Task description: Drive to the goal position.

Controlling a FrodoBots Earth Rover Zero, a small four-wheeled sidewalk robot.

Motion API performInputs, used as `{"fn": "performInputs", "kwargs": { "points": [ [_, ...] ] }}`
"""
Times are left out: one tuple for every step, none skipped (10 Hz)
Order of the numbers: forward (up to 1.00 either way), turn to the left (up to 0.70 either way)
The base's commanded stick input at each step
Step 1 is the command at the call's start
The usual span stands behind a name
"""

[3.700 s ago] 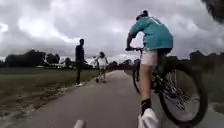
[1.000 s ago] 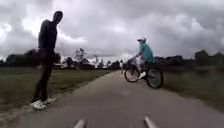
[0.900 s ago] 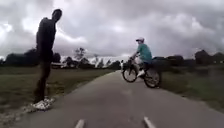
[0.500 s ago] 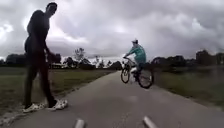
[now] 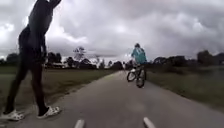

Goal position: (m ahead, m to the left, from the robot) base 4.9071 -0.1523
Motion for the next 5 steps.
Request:
{"fn": "performInputs", "kwargs": {
  "points": [
    [0.70,0.00],
    [0.70,0.00],
    [0.70,-0.01],
    [0.70,-0.02],
    [0.70,-0.24]
  ]
}}
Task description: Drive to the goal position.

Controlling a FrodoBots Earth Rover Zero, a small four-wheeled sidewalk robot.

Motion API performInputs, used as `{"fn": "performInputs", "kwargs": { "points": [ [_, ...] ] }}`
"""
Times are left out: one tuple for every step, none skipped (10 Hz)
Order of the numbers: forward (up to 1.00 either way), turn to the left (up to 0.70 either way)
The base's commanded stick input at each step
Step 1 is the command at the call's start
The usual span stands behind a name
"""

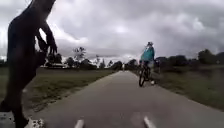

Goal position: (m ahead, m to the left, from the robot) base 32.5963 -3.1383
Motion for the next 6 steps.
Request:
{"fn": "performInputs", "kwargs": {
  "points": [
    [0.70,-0.16],
    [0.70,-0.04],
    [0.70,0.00],
    [0.70,0.00],
    [0.70,0.00],
    [0.70,0.00]
  ]
}}
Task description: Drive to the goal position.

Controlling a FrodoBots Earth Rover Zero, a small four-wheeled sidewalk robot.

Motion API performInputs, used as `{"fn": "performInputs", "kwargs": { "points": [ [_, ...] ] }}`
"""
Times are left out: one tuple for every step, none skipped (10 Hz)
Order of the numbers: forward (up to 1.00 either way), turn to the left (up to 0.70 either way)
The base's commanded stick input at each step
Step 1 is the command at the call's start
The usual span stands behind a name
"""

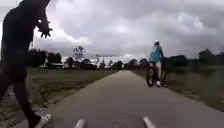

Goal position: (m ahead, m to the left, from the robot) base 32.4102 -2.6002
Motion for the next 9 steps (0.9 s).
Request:
{"fn": "performInputs", "kwargs": {
  "points": [
    [0.70,0.00],
    [0.70,0.00],
    [0.70,0.00],
    [0.70,0.00],
    [0.70,0.00],
    [0.70,0.00],
    [0.70,0.00],
    [0.70,0.00],
    [0.70,0.00]
  ]
}}
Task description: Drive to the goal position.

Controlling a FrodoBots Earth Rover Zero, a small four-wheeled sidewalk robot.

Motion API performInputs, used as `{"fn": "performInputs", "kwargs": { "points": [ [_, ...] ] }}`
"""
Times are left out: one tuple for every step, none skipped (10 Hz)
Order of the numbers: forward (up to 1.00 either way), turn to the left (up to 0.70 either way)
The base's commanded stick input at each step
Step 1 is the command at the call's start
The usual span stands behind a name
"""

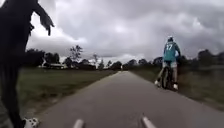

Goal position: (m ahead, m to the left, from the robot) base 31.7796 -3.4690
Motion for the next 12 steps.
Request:
{"fn": "performInputs", "kwargs": {
  "points": [
    [0.70,0.00],
    [0.70,0.00],
    [0.70,0.00],
    [0.70,0.00],
    [0.70,-0.02],
    [0.70,-0.14],
    [0.70,-0.34],
    [0.70,-0.29],
    [0.70,-0.17],
    [0.70,-0.03],
    [0.70,0.00],
    [0.70,0.00]
  ]
}}
